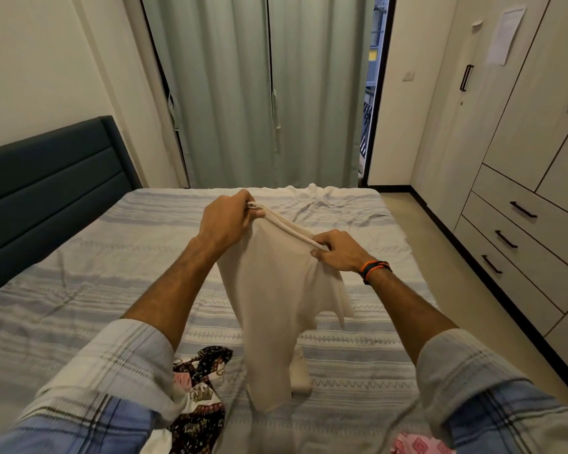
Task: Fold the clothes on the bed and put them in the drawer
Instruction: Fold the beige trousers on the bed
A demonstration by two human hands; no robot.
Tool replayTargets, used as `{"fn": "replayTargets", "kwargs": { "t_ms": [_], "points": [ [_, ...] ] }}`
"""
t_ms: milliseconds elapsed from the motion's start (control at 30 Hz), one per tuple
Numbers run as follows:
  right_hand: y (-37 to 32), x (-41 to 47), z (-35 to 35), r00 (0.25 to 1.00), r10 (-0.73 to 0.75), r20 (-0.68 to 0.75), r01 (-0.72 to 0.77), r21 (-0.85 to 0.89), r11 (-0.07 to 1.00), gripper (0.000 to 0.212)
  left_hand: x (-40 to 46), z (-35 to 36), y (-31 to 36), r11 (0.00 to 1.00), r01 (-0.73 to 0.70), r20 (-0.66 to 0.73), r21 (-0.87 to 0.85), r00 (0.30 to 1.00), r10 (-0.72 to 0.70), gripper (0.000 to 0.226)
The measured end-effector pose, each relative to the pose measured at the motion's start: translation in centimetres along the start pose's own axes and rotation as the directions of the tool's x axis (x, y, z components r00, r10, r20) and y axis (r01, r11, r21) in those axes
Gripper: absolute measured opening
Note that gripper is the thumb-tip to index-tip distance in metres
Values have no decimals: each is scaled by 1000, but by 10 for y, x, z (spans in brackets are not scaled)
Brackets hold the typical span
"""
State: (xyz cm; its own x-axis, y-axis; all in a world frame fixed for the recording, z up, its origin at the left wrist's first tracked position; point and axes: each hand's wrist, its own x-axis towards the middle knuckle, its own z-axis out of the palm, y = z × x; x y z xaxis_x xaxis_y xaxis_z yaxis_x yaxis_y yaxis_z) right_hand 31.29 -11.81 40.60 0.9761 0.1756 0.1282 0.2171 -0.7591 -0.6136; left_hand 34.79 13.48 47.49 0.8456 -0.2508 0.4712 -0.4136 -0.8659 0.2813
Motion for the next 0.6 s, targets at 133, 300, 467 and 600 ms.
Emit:
{"fn": "replayTargets", "kwargs": {
  "t_ms": [133, 300, 467, 600],
  "points": [
    [17, -4, -9, 998, 33, -55, -22, 194, 981, 15, -3, 1, -12, 1000, -16, 102, -27, 995, 18, 41],
    [24, -8, -11, 997, 57, -47, -41, 289, 957, 23, -1, 1, -20, 987, -18, 89, -157, 995, 32, 36],
    [28, -12, -17, 982, 109, 156, -128, 120, 985, 58, 0, -9, -20, 974, 19, 246, -226, 969, 38, 39],
    [31, -8, -21, 992, 95, 83, -80, -172, 982, 24, -1, -16, -16, 982, 105, 450, -160, 893, -22, 50]
  ]
}}
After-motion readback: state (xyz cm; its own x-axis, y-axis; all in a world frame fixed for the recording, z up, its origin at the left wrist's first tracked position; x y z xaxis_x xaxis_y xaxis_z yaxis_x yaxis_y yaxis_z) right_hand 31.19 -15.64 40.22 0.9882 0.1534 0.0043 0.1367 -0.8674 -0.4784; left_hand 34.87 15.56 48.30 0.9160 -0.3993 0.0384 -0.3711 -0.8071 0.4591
